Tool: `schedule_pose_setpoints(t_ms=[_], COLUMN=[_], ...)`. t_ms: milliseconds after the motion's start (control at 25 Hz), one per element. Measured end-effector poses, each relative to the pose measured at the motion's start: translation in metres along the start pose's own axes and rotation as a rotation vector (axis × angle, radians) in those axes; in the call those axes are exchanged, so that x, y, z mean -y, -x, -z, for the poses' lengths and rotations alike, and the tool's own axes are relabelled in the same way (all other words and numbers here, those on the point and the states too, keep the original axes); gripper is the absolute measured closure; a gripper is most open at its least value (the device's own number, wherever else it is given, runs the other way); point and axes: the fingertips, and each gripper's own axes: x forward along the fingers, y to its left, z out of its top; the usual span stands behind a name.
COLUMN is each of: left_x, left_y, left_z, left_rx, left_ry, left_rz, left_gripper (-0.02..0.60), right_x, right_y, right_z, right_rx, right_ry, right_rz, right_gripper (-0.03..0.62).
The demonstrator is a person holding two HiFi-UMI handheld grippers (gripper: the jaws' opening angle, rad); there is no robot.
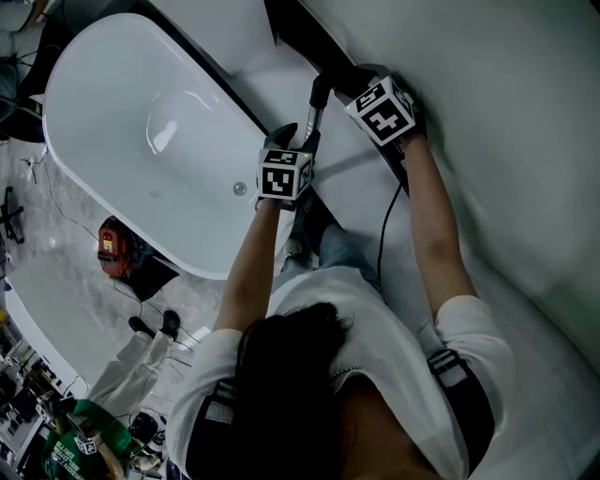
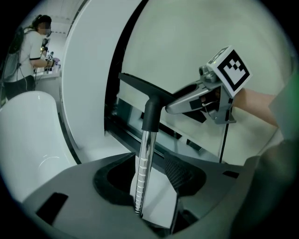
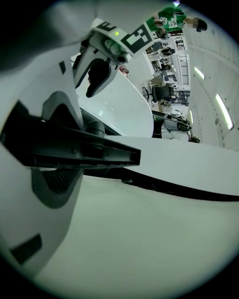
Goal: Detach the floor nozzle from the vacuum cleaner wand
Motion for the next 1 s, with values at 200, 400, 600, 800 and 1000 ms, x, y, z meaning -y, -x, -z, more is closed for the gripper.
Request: schedule_pose_setpoints(t_ms=[200,400,600,800,1000], left_x=[-0.002,0.0,0.003,0.008,0.007], left_y=[-0.028,-0.044,-0.055,-0.062,-0.067], left_z=[0.002,0.005,0.003,0.002,-0.005], left_rx=[-0.053,-0.074,-0.059,-0.015,0.024], left_ry=[-0.053,-0.096,-0.112,-0.112,-0.106], left_rz=[-0.022,-0.029,-0.018,-0.018,-0.015], left_gripper=[0.394,0.394,0.394,0.394,0.394], right_x=[0.002,-0.001,-0.002,-0.006,-0.005], right_y=[0.006,0.015,0.024,0.032,0.032], right_z=[-0.001,-0.002,-0.004,0.0,-0.005], right_rx=[0.027,0.062,0.087,0.11,0.119], right_ry=[-0.01,-0.029,-0.032,-0.041,-0.034], right_rz=[-0.004,-0.017,-0.029,-0.037,-0.05], right_gripper=[0.349,0.352,0.352,0.353,0.353])
